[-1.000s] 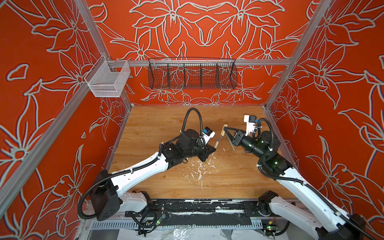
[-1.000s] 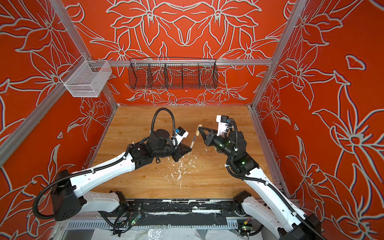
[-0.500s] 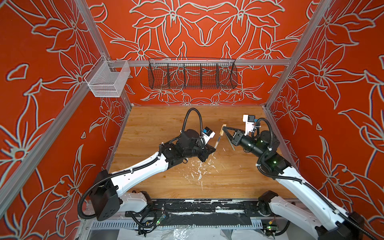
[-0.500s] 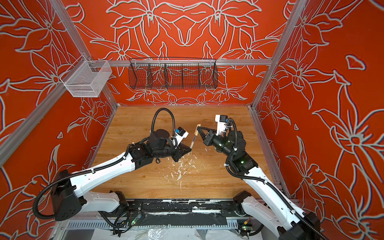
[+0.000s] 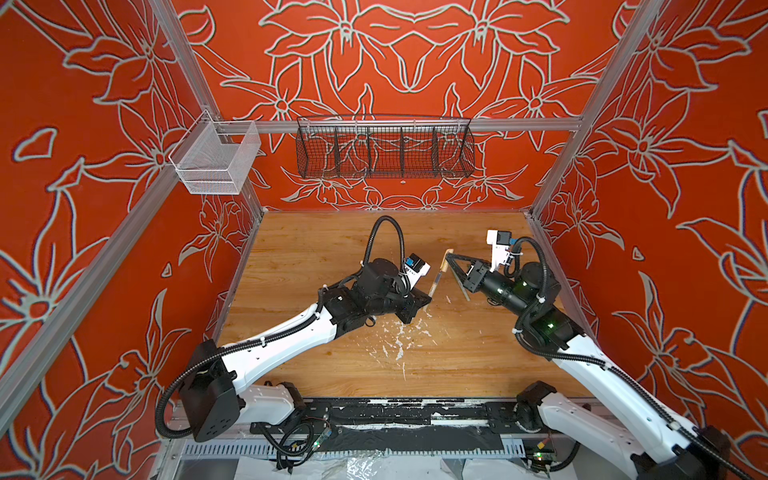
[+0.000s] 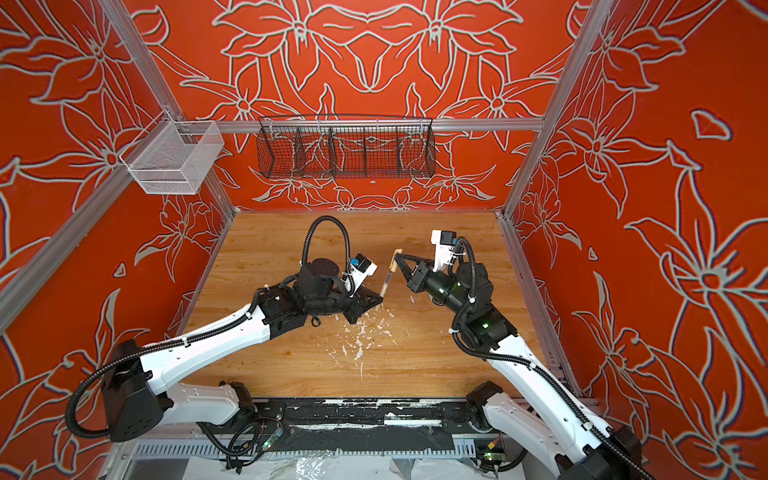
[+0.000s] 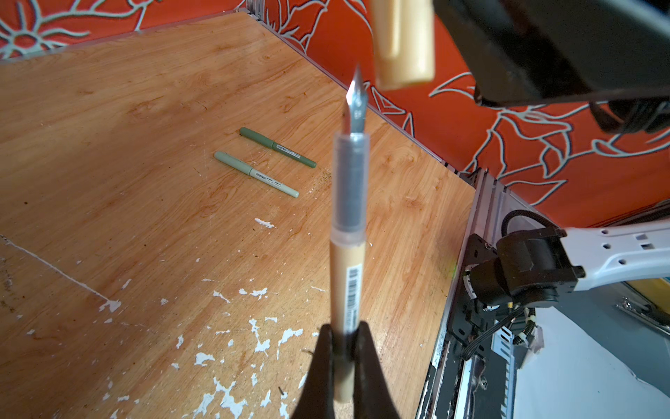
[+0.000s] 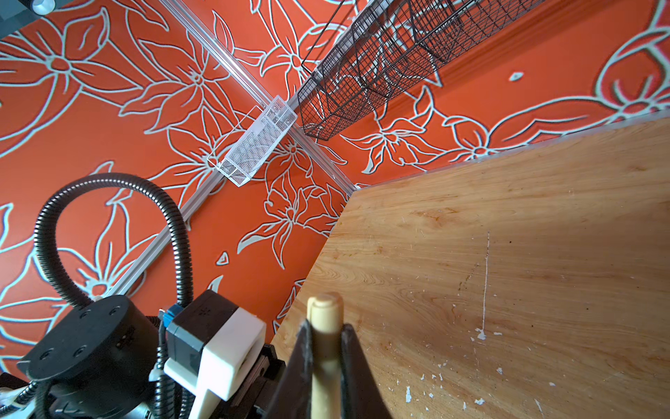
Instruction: Insert the pens into the pen caps
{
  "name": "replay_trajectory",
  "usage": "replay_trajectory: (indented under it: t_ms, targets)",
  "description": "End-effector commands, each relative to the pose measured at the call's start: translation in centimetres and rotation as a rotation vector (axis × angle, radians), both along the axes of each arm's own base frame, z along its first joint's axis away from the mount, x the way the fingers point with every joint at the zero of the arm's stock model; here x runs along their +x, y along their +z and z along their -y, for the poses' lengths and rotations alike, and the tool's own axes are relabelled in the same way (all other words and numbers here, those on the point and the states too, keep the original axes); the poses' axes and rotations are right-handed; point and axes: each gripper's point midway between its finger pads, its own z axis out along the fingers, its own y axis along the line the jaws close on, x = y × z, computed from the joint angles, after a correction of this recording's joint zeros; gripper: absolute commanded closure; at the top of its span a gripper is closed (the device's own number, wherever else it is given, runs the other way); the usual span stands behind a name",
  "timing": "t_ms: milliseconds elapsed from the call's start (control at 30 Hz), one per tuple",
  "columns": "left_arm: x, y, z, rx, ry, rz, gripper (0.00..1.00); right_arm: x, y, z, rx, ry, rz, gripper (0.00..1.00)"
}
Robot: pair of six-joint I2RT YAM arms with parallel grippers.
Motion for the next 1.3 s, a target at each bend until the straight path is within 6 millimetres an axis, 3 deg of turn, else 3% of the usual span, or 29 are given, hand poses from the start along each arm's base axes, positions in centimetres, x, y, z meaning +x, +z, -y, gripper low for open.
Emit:
replay_trajectory:
  t_ms: [0, 333, 700, 1000, 1267]
  targets:
    - [-0.2, 1.8, 0.3, -0.03, -0.016, 0.046, 1.0, -0.3, -0.7, -0.1, 0.008, 0.006, -0.021, 1.0]
    - [-0.2, 2.2, 0.4, -0.041, -0.018, 0.053, 1.0, -0.2, -1.5, 0.0, 0.024, -0.006, -0.033, 1.0]
    - [-1.1, 1.2, 0.3, -0.001, -0.042, 0.049, 1.0, -0.5, 3.0, 0.9, -0.002, -0.046, 0.083, 1.0]
    - [-1.8, 1.5, -0.9, 0.04, -0.04, 0.103, 1.0, -1.8, 2.6, 2.5, -0.045, -0.089, 0.078, 1.0]
    - [-1.9, 2.0, 0.0, 0.006, -0.064, 0.107, 1.0, -2.1, 3.5, 1.8, -0.062, -0.045, 0.111, 1.0]
